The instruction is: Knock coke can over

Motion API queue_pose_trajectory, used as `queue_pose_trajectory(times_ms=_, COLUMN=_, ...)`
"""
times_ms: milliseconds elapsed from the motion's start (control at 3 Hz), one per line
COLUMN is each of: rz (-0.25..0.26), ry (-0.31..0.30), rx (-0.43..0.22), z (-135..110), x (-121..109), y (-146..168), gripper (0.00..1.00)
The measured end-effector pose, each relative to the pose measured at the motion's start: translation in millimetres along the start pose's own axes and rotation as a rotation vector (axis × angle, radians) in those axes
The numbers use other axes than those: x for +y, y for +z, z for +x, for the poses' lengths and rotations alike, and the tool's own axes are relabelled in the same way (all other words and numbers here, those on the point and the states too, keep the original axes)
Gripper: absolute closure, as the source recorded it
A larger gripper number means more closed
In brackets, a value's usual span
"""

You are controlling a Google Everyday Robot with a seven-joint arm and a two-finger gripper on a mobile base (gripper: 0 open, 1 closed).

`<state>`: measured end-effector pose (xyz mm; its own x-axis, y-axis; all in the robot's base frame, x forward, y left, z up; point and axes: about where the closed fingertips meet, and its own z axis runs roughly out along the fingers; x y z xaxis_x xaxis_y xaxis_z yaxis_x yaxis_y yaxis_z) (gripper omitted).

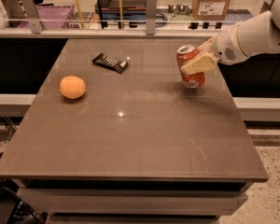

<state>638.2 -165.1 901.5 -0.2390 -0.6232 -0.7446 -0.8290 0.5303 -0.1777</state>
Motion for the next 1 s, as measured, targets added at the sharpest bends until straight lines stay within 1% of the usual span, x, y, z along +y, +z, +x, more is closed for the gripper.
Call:
queue_pose_trajectory(times_ms=333, rz=-0.015, ry=-0.022, rx=0.105, z=5, x=-5, y=2, gripper=1.00)
queue_pose_trajectory(times_ms=667, rz=-0.023, ry=-0.040, rx=0.193, z=11, x=-10, y=4, gripper=1.00)
queue_pose_trajectory(times_ms=1000, rz=-0.020, ry=-0.052, rx=0.256, z=18, x=-14, y=2, gripper=1.00)
